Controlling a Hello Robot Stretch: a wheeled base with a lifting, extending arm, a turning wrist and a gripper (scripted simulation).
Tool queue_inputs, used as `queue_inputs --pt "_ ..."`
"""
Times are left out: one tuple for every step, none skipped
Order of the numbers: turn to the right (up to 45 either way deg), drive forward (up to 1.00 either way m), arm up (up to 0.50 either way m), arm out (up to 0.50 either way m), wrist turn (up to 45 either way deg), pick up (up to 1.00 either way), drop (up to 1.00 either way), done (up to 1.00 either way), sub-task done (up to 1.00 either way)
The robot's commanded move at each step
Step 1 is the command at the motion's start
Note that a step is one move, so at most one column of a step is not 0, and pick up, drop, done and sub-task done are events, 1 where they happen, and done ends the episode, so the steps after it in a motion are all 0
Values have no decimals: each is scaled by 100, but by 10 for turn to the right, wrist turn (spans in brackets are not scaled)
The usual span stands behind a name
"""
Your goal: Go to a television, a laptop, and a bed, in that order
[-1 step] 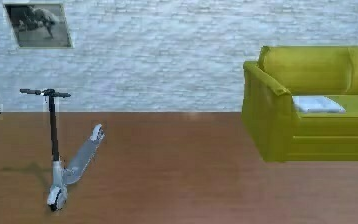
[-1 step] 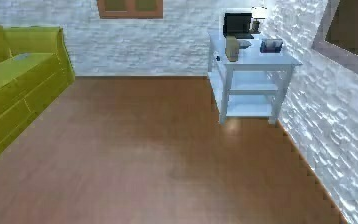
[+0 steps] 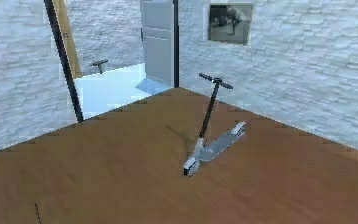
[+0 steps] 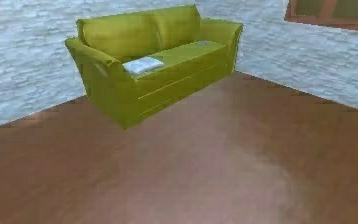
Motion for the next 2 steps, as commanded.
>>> queue_inputs --pt "-210 0 0 0 0 0 0 0 0" --pt "0 100 0 0 0 0 0 0 0"
